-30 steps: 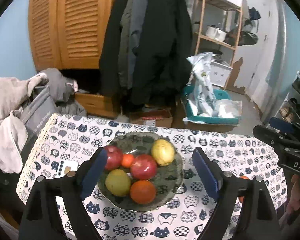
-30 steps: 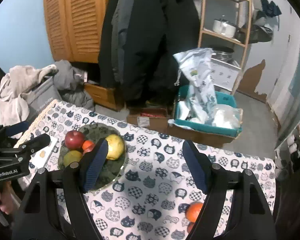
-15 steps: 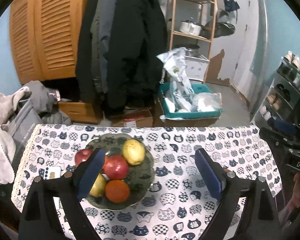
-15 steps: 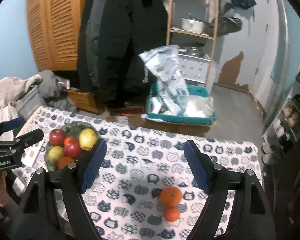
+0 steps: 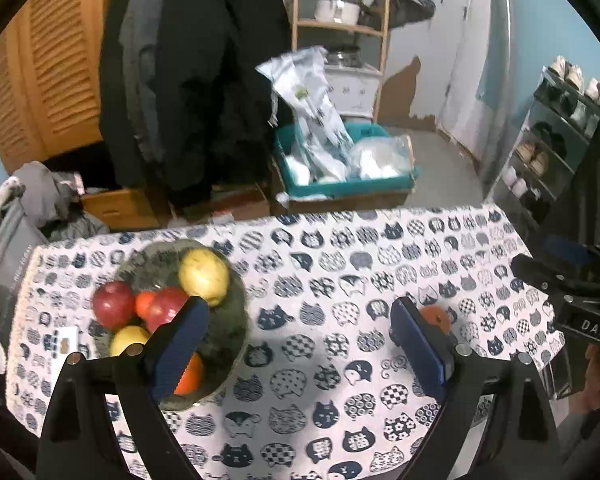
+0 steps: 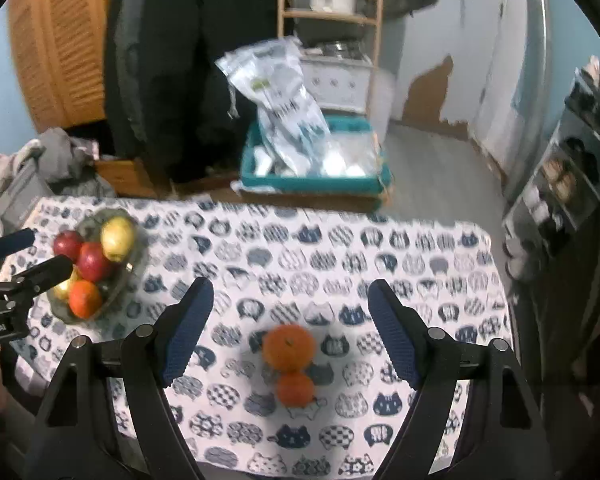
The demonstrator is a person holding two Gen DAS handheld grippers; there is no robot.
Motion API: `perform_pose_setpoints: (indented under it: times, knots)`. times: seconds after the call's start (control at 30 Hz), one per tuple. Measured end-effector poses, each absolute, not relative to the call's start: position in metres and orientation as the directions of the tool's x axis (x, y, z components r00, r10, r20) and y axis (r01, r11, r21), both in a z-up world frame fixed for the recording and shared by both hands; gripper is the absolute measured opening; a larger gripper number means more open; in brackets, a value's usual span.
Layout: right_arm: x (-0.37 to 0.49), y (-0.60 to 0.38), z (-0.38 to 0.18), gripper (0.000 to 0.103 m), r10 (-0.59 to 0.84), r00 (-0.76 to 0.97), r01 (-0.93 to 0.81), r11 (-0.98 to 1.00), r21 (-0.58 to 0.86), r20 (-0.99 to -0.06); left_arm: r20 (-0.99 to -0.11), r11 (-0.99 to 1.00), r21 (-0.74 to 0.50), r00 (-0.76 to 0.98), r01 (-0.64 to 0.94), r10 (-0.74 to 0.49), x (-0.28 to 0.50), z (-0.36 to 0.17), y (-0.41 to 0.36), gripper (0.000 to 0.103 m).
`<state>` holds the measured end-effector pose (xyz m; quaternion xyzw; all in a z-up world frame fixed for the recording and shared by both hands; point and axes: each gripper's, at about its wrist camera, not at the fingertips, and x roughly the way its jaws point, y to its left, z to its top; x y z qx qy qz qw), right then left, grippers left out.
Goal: Organize fruits
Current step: 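Lower the right tool onto the nearer orange while the left tool approaches the other orange, then close the right tool on one orange while the left tool grasps the other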
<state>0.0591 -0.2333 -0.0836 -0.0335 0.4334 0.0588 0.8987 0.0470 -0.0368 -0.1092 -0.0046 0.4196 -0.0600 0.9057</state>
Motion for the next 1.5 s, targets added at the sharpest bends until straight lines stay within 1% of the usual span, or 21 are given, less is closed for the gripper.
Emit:
perform_pose_setpoints:
  times: [0.27, 0.43, 0.7, 0.8, 0.97, 1.07, 1.13, 1.2, 1.33, 1.5]
  knots:
    - [0.063, -0.253, -0.13, 0.08, 0.084, 0.513, -0.103, 0.994, 0.036, -0.854, -0.828, 0.989, -0.06, 0.547, 0.135, -0.125, 0.061, -0.158, -0.062, 0.094]
    - [0.067, -0.258, -0.169, 0.08, 0.092, 0.42, -0.098, 0.994, 0.055, -0.903, -0.863, 0.987, -0.053, 0.49, 0.153, -0.122, 0.068, -0.186, -0.076, 0.094]
    - [0.067, -0.258, -0.219, 0.079, 0.085, 0.297, -0.111, 0.992, 0.054, -0.951, -0.907, 0.986, -0.04, 0.409, 0.16, -0.103, 0.074, -0.228, -0.087, 0.094]
    - [0.069, -0.259, -0.233, 0.074, 0.085, 0.261, -0.106, 0.993, 0.059, -0.962, -0.918, 0.986, -0.03, 0.385, 0.164, -0.092, 0.075, -0.238, -0.09, 0.094]
    - [0.07, -0.258, -0.25, 0.07, 0.098, 0.22, -0.101, 0.992, 0.077, -0.97, -0.932, 0.985, -0.024, 0.353, 0.17, -0.083, 0.074, -0.251, -0.093, 0.094]
    - [0.07, -0.255, -0.258, 0.062, 0.111, 0.19, -0.106, 0.99, 0.092, -0.976, -0.937, 0.986, -0.028, 0.339, 0.167, -0.084, 0.074, -0.256, -0.094, 0.094]
    - [0.07, -0.253, -0.263, 0.051, 0.111, 0.178, -0.117, 0.989, 0.091, -0.978, -0.938, 0.985, -0.034, 0.336, 0.167, -0.089, 0.075, -0.256, -0.097, 0.094]
    - [0.069, -0.251, -0.265, 0.045, 0.128, 0.168, -0.131, 0.986, 0.107, -0.977, -0.937, 0.985, -0.036, 0.337, 0.169, -0.092, 0.076, -0.256, -0.099, 0.094]
    - [0.068, -0.254, -0.263, 0.044, 0.119, 0.171, -0.132, 0.987, 0.097, -0.978, -0.935, 0.984, -0.05, 0.338, 0.174, -0.107, 0.079, -0.254, -0.104, 0.094]
    - [0.067, -0.281, -0.249, 0.044, 0.075, 0.216, -0.075, 0.995, 0.06, -0.974, -0.927, 0.979, -0.08, 0.346, 0.19, -0.143, 0.084, -0.248, -0.116, 0.094]
